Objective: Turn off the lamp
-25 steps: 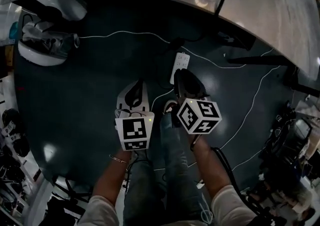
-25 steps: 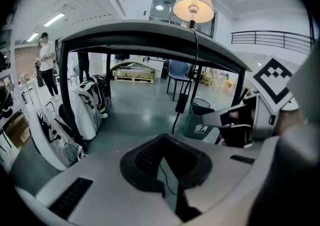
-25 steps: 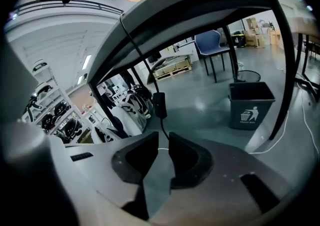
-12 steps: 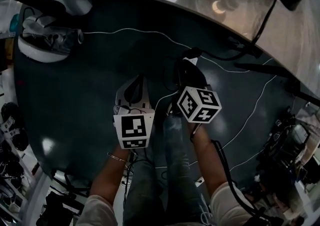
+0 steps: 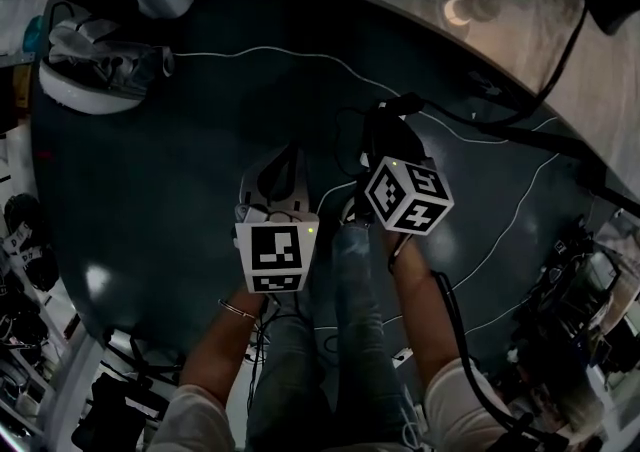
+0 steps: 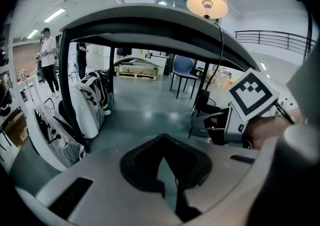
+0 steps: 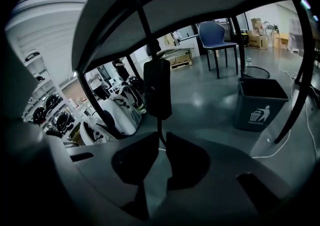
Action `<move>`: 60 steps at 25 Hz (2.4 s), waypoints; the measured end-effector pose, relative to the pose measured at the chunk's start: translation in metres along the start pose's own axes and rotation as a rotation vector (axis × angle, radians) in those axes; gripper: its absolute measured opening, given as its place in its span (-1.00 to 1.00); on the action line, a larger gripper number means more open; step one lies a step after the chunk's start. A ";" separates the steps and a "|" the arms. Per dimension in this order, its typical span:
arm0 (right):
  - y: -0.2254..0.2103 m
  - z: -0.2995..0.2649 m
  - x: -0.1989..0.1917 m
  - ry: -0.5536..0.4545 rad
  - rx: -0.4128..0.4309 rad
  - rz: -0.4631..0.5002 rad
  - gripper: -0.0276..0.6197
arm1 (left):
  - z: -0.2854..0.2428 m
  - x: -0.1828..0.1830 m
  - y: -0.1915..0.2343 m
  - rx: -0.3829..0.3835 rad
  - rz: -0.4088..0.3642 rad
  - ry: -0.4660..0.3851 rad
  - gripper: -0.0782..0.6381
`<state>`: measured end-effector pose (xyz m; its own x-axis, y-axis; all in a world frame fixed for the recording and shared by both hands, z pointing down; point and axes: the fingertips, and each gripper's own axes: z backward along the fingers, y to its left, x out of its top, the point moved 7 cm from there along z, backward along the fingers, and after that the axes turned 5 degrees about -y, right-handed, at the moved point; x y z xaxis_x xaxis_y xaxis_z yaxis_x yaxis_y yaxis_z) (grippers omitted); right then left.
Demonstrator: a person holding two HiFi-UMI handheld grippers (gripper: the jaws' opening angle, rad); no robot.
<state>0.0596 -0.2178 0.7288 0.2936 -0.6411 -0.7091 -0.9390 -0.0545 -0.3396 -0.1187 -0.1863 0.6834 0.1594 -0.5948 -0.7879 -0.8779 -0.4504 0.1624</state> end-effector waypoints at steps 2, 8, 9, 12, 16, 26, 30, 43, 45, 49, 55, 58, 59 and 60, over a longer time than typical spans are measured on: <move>0.000 0.000 0.000 0.002 0.002 0.003 -0.81 | 0.000 -0.001 -0.001 -0.003 -0.002 0.002 -0.79; 0.001 0.008 -0.003 0.008 0.022 0.018 -0.85 | 0.002 -0.001 -0.007 -0.016 -0.007 0.000 -0.79; 0.001 0.011 -0.004 0.010 0.025 0.016 -0.85 | 0.002 -0.001 -0.008 -0.017 -0.008 -0.002 -0.79; 0.001 0.021 -0.010 0.013 0.040 0.020 -0.86 | 0.006 -0.002 -0.011 -0.016 -0.008 -0.006 -0.79; 0.005 0.042 -0.015 0.014 0.071 0.069 -0.87 | 0.011 0.000 -0.017 -0.019 -0.010 -0.014 -0.79; -0.001 0.132 -0.020 0.028 0.098 0.093 -0.87 | 0.041 0.016 -0.063 -0.068 -0.057 -0.015 -0.79; 0.002 0.171 -0.008 0.012 0.121 0.102 -0.87 | 0.058 0.037 -0.095 -0.133 -0.103 -0.017 -0.79; -0.009 0.244 0.026 -0.010 0.207 0.120 -0.87 | 0.082 0.113 -0.188 -0.399 -0.153 0.012 -0.70; -0.013 0.248 0.026 -0.017 0.220 0.123 -0.87 | 0.081 0.119 -0.200 -0.440 -0.180 0.013 -0.49; -0.022 0.249 0.025 -0.033 0.246 0.124 -0.87 | 0.070 0.126 -0.215 -0.506 -0.220 0.016 -0.35; -0.031 0.256 0.023 -0.064 0.287 0.134 -0.87 | 0.051 0.137 -0.228 -0.625 -0.179 0.030 -0.28; -0.032 0.258 0.023 -0.071 0.305 0.137 -0.87 | 0.045 0.140 -0.229 -0.661 -0.182 0.030 -0.28; -0.032 0.258 0.023 -0.072 0.311 0.135 -0.87 | 0.044 0.140 -0.230 -0.670 -0.184 0.033 -0.28; -0.033 0.259 0.023 -0.073 0.315 0.132 -0.87 | 0.043 0.140 -0.231 -0.678 -0.189 0.039 -0.28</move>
<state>0.1441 -0.0326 0.5642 0.1960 -0.5702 -0.7978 -0.8715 0.2717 -0.4082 0.0871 -0.1370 0.5106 0.3083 -0.4831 -0.8195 -0.3605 -0.8565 0.3693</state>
